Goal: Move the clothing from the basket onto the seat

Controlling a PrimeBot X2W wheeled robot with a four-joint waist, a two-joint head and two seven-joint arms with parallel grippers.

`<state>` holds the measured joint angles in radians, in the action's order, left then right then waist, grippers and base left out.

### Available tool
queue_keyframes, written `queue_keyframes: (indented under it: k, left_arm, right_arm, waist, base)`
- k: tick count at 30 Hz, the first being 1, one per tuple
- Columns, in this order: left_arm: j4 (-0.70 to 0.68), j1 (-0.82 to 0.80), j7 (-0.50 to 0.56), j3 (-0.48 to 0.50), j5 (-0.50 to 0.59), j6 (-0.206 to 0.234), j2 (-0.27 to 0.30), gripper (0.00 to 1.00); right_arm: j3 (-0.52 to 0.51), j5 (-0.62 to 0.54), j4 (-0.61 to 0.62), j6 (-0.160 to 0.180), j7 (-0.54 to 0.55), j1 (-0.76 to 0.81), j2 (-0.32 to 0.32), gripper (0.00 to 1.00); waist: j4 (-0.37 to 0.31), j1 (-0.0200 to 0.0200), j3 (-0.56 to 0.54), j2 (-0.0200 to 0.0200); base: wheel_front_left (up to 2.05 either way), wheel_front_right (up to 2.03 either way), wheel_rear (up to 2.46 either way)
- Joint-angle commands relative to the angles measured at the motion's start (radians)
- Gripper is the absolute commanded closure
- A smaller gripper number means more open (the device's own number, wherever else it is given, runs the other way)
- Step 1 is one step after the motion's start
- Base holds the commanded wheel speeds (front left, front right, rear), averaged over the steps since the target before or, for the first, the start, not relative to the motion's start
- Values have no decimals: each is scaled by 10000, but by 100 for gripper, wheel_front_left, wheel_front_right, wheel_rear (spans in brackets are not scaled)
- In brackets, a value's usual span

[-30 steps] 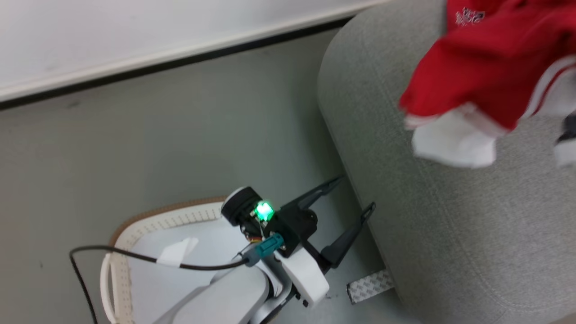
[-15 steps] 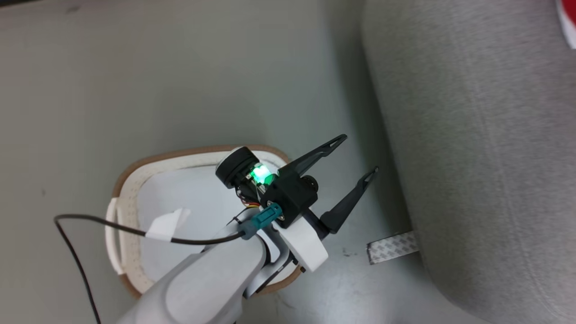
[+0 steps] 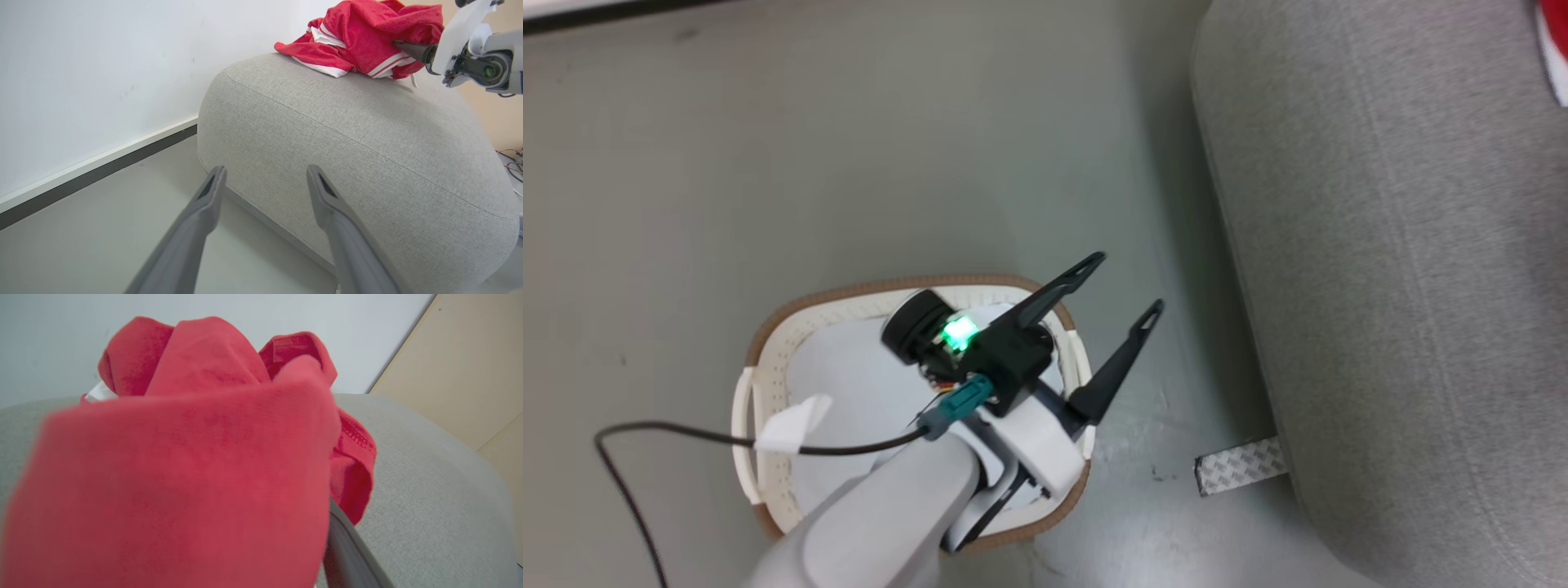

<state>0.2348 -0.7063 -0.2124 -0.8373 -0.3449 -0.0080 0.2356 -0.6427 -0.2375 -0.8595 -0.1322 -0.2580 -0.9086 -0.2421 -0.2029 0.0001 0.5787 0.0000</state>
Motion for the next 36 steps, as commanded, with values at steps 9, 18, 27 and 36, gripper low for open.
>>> queue_keyframes:
  k: [9,18,27,36]
  left_arm:
    - [-26,1143,-318,523,-577,520,381,0]
    - [-119,2614,-517,1368,-984,1105,571,0]
    - [-820,4577,-528,3300,-520,1424,202,0]
    - [-821,6379,-524,5111,308,1066,-454,0]
  right_arm:
    - [754,899,1953,28,-74,2591,1101,0]
    - [2147,2361,4277,28,-62,5537,1795,0]
    - [3928,3125,6023,28,-60,7247,1916,0]
    - [5461,3489,6315,28,-59,8495,1900,0]
  waist:
    - [-138,-1,-1255,0]
    - [55,-1,-2564,0]
    - [490,-1,-3834,0]
    - [1132,-1,-4892,0]
  base:
    - [0,0,0]
    - [0,0,0]
    - [0,0,0]
    - [0,0,0]
